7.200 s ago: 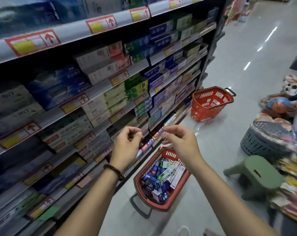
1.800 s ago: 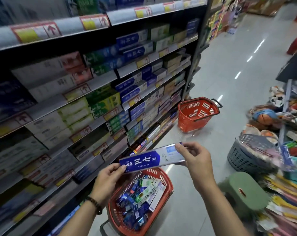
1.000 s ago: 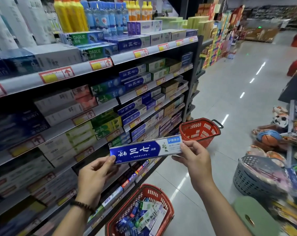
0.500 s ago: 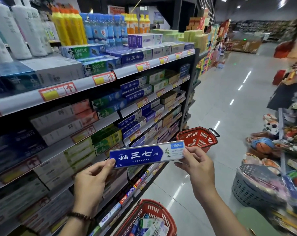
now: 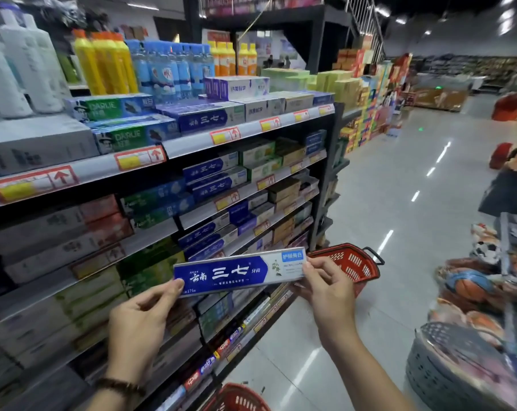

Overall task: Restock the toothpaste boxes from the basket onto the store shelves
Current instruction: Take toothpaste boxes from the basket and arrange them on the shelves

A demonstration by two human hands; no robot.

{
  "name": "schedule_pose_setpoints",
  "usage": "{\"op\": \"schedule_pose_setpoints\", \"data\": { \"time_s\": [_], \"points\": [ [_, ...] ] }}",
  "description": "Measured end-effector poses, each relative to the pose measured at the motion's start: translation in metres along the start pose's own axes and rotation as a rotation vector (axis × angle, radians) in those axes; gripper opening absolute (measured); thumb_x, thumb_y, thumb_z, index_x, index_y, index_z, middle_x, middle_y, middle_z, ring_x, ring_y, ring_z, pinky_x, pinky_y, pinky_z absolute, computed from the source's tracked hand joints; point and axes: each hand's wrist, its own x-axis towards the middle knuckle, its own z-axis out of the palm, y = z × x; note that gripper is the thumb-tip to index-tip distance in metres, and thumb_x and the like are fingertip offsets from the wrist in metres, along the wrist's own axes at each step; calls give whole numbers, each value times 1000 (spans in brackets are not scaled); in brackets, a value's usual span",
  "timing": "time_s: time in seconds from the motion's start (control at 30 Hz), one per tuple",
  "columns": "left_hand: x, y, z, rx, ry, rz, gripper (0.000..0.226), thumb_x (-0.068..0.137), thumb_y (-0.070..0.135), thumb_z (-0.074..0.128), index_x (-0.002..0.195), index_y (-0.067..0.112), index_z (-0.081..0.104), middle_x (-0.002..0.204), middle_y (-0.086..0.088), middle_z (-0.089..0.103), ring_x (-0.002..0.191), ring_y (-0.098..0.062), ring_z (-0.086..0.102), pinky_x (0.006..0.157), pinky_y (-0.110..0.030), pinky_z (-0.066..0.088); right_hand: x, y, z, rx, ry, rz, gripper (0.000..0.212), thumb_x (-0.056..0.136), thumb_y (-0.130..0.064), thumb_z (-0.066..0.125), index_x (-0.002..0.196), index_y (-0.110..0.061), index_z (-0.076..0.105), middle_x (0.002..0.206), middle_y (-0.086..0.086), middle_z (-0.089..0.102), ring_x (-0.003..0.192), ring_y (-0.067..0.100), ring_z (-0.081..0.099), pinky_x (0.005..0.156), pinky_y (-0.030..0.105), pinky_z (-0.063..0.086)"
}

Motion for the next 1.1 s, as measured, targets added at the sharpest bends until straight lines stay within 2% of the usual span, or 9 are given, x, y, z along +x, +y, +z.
{"op": "schedule_pose_setpoints", "data": {
  "time_s": [0.1, 0.17, 0.3, 0.43, 0.6, 0.7, 0.87, 1.0, 1.1],
  "points": [
    [-3, 6, 31, 46, 50, 21, 23, 71, 47, 82, 86, 30, 86, 88, 9, 81, 99, -17, 74, 99, -53, 58, 30, -5, -17, 17, -33, 7, 22, 107, -14, 61, 86, -14, 69, 99, 7, 81, 102, 25, 78, 84, 52, 65],
    [-6, 6, 54, 47, 95, 21, 25, 71, 46, 82, 86, 25, 86, 85, 12, 80, 96, -11, 72, 96, -47, 59, 50, -9, -32, 8, -68, 13, 20, 107, -14, 60, 89, -13, 70, 98, 6, 81, 101, 24, 78, 84, 53, 65],
    [-15, 4, 98, 22, 157, 0, 20, 81, 33, 83, 92, 16, 84, 86, 14, 80, 94, -4, 70, 95, -39, 57, 86, -17, -61, -51, -138, 4, 30, 107, -20, 61, 82, -31, 73, 98, 1, 81, 100, 19, 78, 86, 55, 65],
    [-19, -1, 132, 35, 197, 3, 18, 84, 31, 82, 94, 16, 83, 91, 7, 79, 91, -3, 68, 78, -29, 55, 118, -24, -84, -65, -181, 5, 19, 107, -20, 62, 92, -21, 73, 96, -2, 81, 96, 17, 78, 82, 54, 65],
    [-9, -8, 152, 50, 280, 0, 23, 73, 42, 85, 88, 24, 85, 98, 4, 81, 103, -16, 72, 83, -34, 57, 150, -22, -96, -111, -232, -47, 22, 105, -26, 65, 87, -35, 74, 97, -6, 80, 97, 17, 78, 80, 53, 65],
    [-2, -12, 159, 64, 330, 3, 25, 69, 47, 85, 87, 28, 85, 96, 6, 81, 103, -18, 73, 81, -33, 57, 167, -18, -92, -121, -236, -49, 19, 104, -27, 66, 90, -36, 76, 97, -7, 80, 96, 16, 77, 81, 53, 65],
    [20, -15, 175, 54, 376, 3, 30, 68, 51, 86, 90, 31, 85, 91, 7, 81, 104, -26, 73, 96, -50, 60, 195, -5, -80, -146, -233, -32, 16, 103, -29, 68, 94, -40, 76, 97, -7, 80, 95, 18, 78, 77, 53, 65],
    [41, -13, 184, 58, 399, 24, 20, 70, 51, 87, 84, 38, 84, 94, 13, 80, 96, -23, 71, 92, -42, 58, 221, -3, -63, -159, -238, -39, 16, 102, -27, 69, 97, -40, 77, 96, -10, 79, 94, 12, 76, 76, 48, 66],
    [58, -10, 185, 67, 425, 50, 12, 77, 44, 87, 82, 34, 83, 95, 16, 80, 98, -18, 73, 91, -38, 57, 239, -4, -47, -172, -257, -49, 18, 102, -26, 69, 97, -41, 77, 97, -12, 79, 95, 10, 75, 79, 46, 66]
  ]
}}
